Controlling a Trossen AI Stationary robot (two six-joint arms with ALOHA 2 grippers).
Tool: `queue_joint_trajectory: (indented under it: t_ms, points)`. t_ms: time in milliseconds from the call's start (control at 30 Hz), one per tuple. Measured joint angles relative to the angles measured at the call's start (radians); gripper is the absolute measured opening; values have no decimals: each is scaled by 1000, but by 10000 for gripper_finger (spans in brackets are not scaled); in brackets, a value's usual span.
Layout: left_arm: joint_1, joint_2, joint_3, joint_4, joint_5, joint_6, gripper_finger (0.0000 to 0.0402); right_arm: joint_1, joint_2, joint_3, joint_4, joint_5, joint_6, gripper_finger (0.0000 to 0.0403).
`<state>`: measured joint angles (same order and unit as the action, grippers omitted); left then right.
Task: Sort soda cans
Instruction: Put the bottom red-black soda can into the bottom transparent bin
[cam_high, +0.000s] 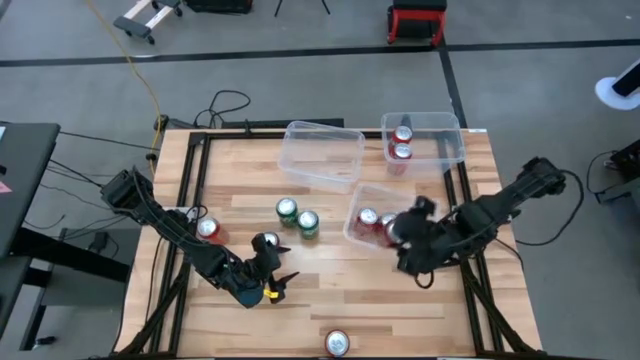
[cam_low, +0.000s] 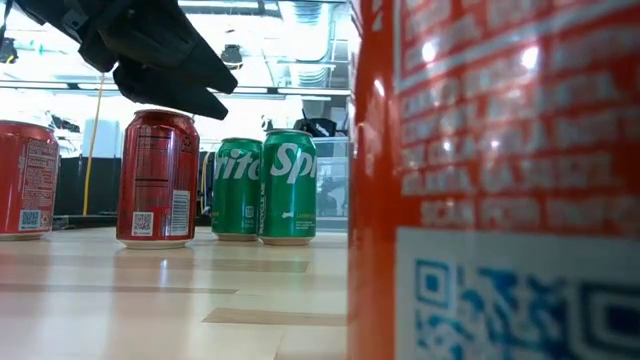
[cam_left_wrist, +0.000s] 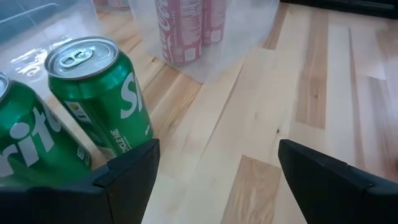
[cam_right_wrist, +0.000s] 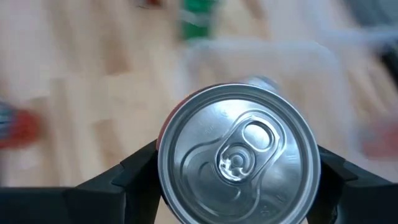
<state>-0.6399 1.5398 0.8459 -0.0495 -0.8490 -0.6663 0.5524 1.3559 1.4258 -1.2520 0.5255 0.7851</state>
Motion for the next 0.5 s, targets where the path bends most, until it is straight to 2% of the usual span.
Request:
queue_joint_trajectory:
  t_ms: [100, 167, 500]
  points:
    - [0, 0, 0, 4, 0, 0, 322, 24, -21, -18, -124, 71, 170, 292]
    - [0, 0, 0, 5, 0, 0, 322, 44, -53, -56, -135, 100, 248, 292]
    - [-4, 0, 0, 5, 6, 8, 322, 92, -234, -328, -113, 100, 500, 292]
